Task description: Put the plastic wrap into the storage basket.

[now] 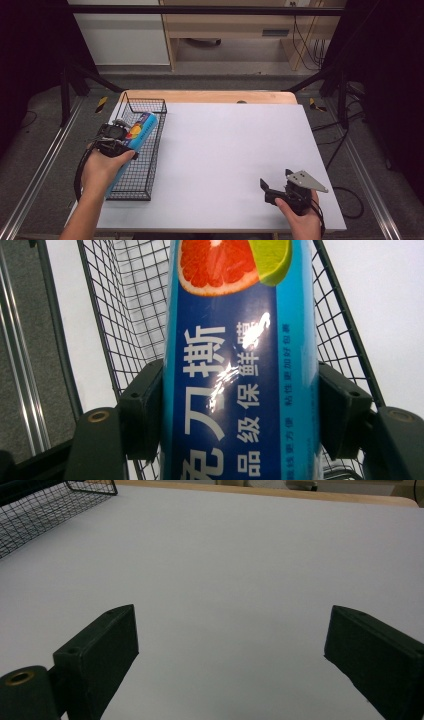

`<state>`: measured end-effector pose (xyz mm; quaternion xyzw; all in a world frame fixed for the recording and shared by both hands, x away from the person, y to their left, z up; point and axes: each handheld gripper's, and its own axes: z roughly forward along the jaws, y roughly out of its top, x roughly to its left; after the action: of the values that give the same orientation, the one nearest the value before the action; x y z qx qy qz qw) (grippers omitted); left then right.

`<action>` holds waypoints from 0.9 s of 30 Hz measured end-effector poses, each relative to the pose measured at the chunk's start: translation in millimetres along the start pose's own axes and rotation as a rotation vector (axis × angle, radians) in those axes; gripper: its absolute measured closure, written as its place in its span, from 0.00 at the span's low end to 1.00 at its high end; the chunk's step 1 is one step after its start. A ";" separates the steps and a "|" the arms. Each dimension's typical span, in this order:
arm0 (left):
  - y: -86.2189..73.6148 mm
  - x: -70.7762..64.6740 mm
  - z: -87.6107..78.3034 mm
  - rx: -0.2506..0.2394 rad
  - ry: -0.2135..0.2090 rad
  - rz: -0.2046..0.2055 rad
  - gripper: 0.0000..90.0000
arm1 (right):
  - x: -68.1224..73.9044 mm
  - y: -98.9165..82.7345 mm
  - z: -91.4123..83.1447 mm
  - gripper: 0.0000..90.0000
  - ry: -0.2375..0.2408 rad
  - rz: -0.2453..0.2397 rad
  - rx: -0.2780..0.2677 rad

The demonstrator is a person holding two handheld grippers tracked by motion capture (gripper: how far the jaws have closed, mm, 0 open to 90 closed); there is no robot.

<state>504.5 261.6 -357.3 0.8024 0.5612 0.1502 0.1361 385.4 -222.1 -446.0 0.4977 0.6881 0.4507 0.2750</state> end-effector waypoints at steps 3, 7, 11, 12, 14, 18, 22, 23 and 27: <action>-1.2 1.3 1.8 0.003 -0.003 -0.004 0.36 | 0.4 0.0 0.2 0.08 0.002 0.000 0.003; -4.0 2.7 3.2 0.010 -0.004 -0.007 0.36 | 0.5 0.0 0.0 0.08 0.002 0.000 0.001; -4.9 4.7 5.4 0.015 -0.009 -0.023 0.36 | 0.5 0.0 0.2 0.08 0.002 -0.002 0.001; -4.9 5.3 6.1 0.018 -0.011 -0.026 0.36 | 0.6 0.0 0.3 0.08 0.002 -0.001 0.001; -5.0 7.3 7.6 0.026 -0.018 -0.035 0.35 | 0.7 -0.1 0.6 0.08 0.002 0.000 0.003; -4.9 8.3 9.8 0.038 -0.017 -0.041 0.35 | 0.3 0.0 0.0 0.08 0.003 0.001 0.000; -4.1 7.0 12.2 0.056 -0.015 -0.033 0.36 | 0.2 0.0 0.2 0.08 0.005 0.001 0.002; -3.7 6.9 13.1 0.061 -0.013 -0.031 0.36 | 0.4 0.0 0.2 0.08 0.005 0.001 0.002; -2.5 8.8 17.1 0.084 -0.022 -0.042 0.35 | 0.3 0.1 0.0 0.08 0.006 0.000 0.000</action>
<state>511.9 269.9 -373.2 0.7970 0.5823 0.1149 0.1116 385.4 -221.8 -445.9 0.4965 0.6888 0.4522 0.2729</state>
